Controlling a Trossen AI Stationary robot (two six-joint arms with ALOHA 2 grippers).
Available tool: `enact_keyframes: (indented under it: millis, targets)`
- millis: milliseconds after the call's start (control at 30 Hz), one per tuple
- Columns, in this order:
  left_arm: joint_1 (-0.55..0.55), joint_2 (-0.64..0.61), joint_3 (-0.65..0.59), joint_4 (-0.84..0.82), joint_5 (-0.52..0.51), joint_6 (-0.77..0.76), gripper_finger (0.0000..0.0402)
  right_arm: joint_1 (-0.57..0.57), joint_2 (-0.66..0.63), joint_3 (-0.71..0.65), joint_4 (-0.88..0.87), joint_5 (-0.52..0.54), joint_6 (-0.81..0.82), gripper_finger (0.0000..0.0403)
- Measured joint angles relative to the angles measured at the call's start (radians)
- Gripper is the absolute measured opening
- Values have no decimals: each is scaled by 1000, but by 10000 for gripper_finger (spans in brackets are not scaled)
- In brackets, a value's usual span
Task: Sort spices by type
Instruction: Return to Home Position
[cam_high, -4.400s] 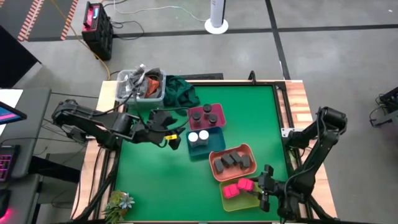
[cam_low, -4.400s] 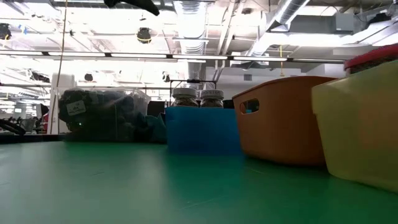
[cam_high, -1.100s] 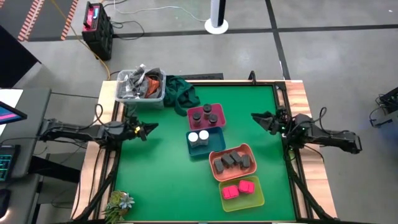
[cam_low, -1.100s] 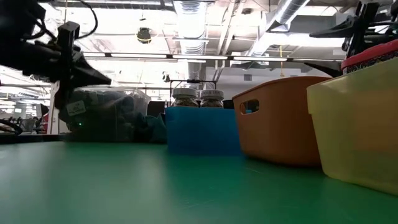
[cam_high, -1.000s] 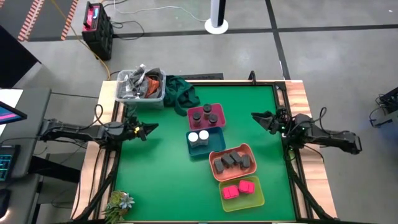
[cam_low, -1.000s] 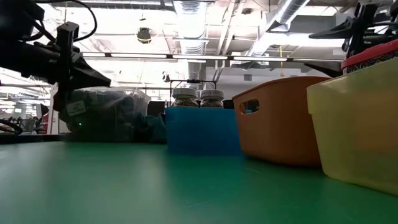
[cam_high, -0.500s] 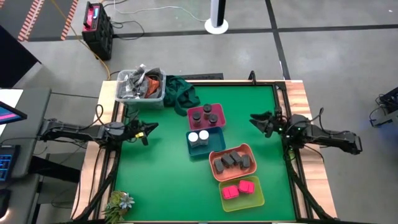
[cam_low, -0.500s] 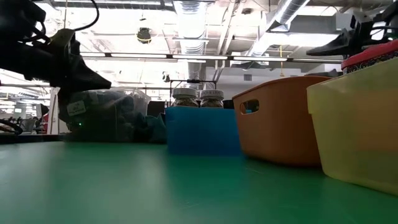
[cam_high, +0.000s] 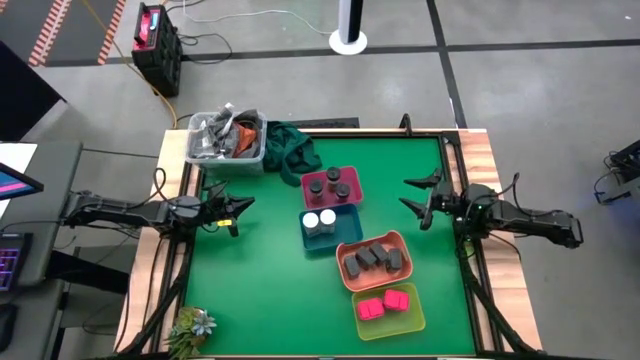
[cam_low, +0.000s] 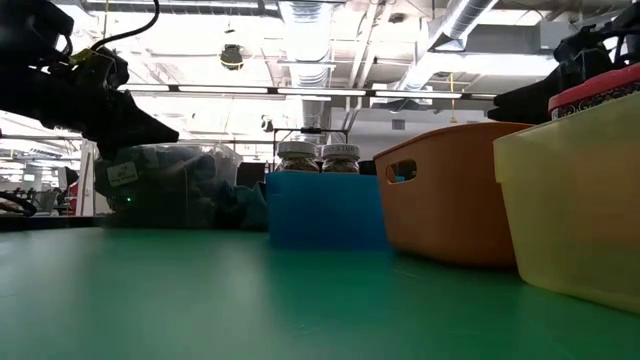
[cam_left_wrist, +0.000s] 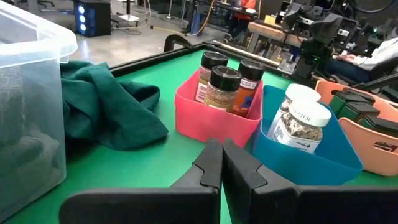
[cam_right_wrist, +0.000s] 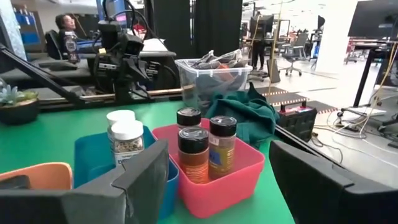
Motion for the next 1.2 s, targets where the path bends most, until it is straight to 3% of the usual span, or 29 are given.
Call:
enact_keyframes:
  millis: [1200]
  targets:
    - [0,0,-1,0,0,-3,0,0,0,-2,-2,-4,59,302]
